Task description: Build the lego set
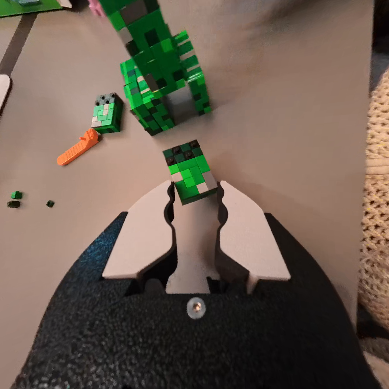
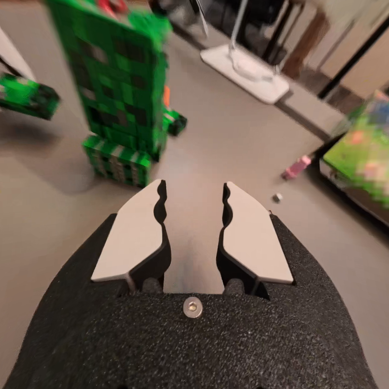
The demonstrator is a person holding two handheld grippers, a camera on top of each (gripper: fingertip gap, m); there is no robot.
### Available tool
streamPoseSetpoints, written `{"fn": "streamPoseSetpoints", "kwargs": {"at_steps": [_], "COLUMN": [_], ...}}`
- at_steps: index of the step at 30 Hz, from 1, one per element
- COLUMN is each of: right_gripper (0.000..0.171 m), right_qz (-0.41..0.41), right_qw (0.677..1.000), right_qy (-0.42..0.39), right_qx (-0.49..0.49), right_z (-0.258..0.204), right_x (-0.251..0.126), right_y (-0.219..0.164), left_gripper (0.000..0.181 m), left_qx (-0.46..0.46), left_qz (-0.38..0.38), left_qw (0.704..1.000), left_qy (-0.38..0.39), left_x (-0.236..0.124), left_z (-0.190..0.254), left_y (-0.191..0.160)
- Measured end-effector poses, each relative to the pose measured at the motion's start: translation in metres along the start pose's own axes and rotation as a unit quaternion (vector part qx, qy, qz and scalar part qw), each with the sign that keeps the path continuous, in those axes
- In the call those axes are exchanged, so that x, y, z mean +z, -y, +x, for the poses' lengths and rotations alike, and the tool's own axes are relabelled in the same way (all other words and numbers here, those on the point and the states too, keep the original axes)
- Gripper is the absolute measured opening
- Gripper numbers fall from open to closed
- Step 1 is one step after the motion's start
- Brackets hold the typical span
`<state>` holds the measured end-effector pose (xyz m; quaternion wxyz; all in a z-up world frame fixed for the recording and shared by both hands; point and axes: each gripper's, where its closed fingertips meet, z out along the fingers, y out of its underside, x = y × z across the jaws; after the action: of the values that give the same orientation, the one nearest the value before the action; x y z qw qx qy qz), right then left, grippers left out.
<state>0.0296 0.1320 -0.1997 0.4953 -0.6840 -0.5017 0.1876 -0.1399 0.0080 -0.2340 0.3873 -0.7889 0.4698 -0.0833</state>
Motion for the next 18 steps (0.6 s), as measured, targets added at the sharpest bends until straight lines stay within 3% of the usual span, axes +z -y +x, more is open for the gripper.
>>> {"fn": "streamPoseSetpoints", "kwargs": {"at_steps": [3,6,12,18], "right_gripper": [0.044,0.058,0.062,0.051], "right_qz": [0.046,-0.025,-0.075,-0.098], "right_qw": [0.988,0.962,0.927,0.917], "right_qy": [0.122,0.222,0.233,0.292], "right_qx": [-0.084,-0.159,-0.284,-0.252], "right_z": [-0.069,-0.129,-0.164,-0.163], "right_x": [-0.027,-0.033,-0.013,0.000], "right_y": [0.033,0.026,0.002,-0.015], "left_gripper": [0.038,0.038,0.038,0.038], "left_qx": [0.032,0.078,0.181,0.183], "left_qz": [-0.013,-0.033,-0.112,-0.110], "left_qw": [0.999,0.994,0.968,0.964], "left_qy": [-0.027,-0.071,-0.136,-0.159], "left_x": [-0.001,0.006,0.027,0.042], "left_z": [0.017,0.037,0.074,0.075], "left_y": [0.009,0.026,0.039,0.050]}}
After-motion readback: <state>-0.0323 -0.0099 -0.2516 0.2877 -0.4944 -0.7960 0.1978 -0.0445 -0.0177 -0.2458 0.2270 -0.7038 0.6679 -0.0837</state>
